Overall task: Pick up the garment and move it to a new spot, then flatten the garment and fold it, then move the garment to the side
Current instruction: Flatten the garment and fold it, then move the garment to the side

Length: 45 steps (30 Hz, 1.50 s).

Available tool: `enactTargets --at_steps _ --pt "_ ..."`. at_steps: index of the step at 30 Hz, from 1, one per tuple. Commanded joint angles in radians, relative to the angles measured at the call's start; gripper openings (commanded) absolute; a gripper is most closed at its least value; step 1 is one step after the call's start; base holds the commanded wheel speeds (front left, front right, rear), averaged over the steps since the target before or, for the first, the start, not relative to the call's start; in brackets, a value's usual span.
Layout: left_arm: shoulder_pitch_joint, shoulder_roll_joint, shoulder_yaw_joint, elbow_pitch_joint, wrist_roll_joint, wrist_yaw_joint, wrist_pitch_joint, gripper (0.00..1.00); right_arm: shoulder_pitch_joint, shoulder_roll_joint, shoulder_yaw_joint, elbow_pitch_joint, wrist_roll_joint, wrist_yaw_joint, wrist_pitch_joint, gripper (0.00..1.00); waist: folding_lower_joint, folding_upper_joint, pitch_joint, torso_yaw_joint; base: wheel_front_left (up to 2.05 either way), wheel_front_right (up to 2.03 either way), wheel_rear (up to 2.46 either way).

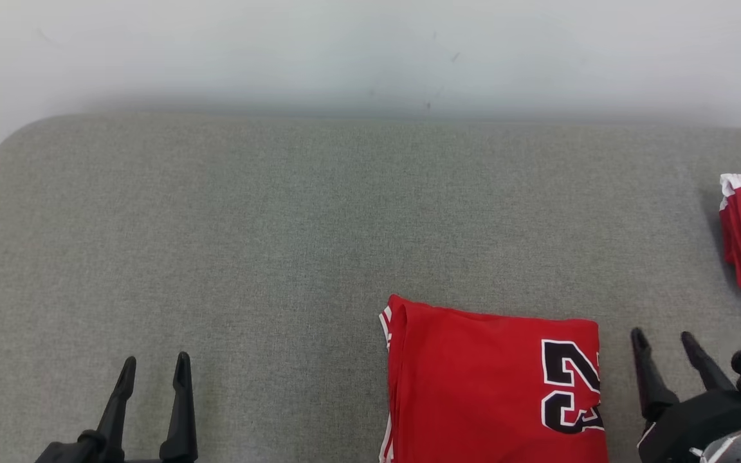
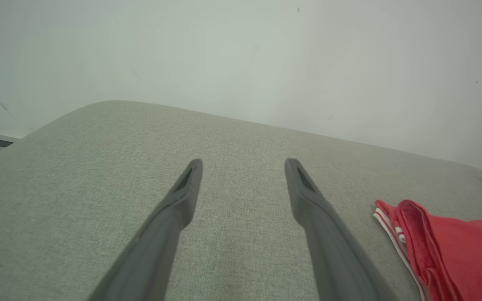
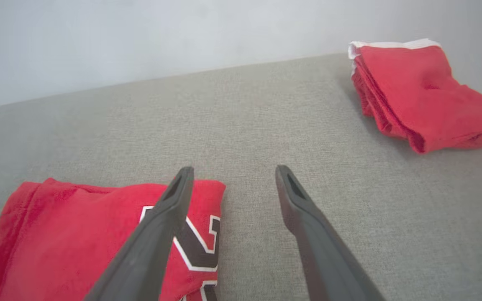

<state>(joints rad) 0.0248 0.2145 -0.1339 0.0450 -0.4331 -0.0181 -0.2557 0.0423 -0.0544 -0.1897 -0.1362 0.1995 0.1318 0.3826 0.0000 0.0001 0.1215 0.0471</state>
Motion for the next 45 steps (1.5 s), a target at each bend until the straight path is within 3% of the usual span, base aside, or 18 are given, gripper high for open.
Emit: enactTargets --at_steps 1,9,16,26,45 --pt "0.022 -0.005 0.002 0.004 0.007 0.002 -0.007 1.0 0.007 0.004 -0.011 0.019 -0.008 -0.002 -0.07 1.0 0.0 -0.0001 -0.018 -0.004 0.0 0.0 0.0" --pt "0.043 -0.025 0.022 0.025 0.047 0.015 -0.009 1.0 0.011 0.005 0.005 0.167 0.015 -0.002 -0.418 1.0 0.0 -0.0001 -0.081 -0.026 0.0 0.0 0.0" --pt "0.062 -0.051 0.057 0.048 0.065 -0.008 -0.009 1.0 0.021 -0.009 0.08 0.273 -0.041 -0.002 -0.569 1.0 0.0 -0.0001 -0.128 -0.039 0.0 0.0 0.0" --pt "0.073 -0.063 0.077 0.131 0.118 -0.035 -0.009 1.0 0.007 -0.022 0.131 0.35 -0.095 -0.002 -0.588 1.0 0.0 -0.0001 -0.149 -0.057 0.0 0.0 0.0" --pt "0.062 -0.097 0.128 0.164 0.161 -0.064 -0.009 1.0 -0.018 -0.019 0.151 0.347 -0.099 -0.002 -0.559 1.0 0.0 -0.0001 -0.138 -0.063 0.0 0.0 0.0"
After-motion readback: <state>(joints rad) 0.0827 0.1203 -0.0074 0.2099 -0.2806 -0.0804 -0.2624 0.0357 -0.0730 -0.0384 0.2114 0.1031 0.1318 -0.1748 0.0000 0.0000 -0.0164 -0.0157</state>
